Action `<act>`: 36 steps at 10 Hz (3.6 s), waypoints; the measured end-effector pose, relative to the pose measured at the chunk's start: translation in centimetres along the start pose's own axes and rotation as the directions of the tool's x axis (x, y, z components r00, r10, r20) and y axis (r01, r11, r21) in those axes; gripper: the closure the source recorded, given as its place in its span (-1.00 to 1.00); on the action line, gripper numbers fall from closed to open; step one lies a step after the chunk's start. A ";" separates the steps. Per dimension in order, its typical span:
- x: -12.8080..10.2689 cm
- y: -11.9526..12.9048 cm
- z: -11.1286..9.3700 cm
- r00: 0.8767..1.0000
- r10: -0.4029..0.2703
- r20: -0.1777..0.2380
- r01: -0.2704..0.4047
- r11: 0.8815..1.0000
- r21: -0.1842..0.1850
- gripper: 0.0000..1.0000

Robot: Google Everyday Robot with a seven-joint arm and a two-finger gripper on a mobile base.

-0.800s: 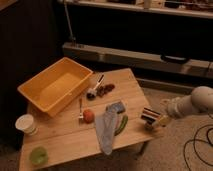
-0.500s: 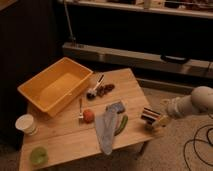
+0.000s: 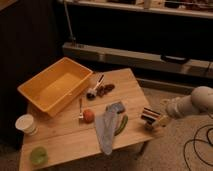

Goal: Place sponge in plastic cup

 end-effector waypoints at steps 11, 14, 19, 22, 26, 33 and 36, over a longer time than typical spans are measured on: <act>0.0 0.0 0.0 1.000 0.000 0.000 0.000 1.000 0.000 -0.60; -0.2 -0.1 -0.1 1.000 -0.011 -0.010 0.011 1.000 -0.002 -0.60; -8.4 0.5 2.2 0.966 -0.252 -0.060 0.246 0.965 -0.095 -0.60; -15.0 1.9 5.5 0.917 -0.387 -0.091 0.368 0.913 -0.176 -0.60; -15.9 2.1 6.1 0.904 -0.413 -0.108 0.389 0.901 -0.194 -0.60; -14.0 -3.2 9.5 0.767 -0.630 -0.123 0.618 0.777 -0.120 -0.60; -14.0 -3.2 9.7 0.760 -0.640 -0.116 0.626 0.768 -0.135 -0.60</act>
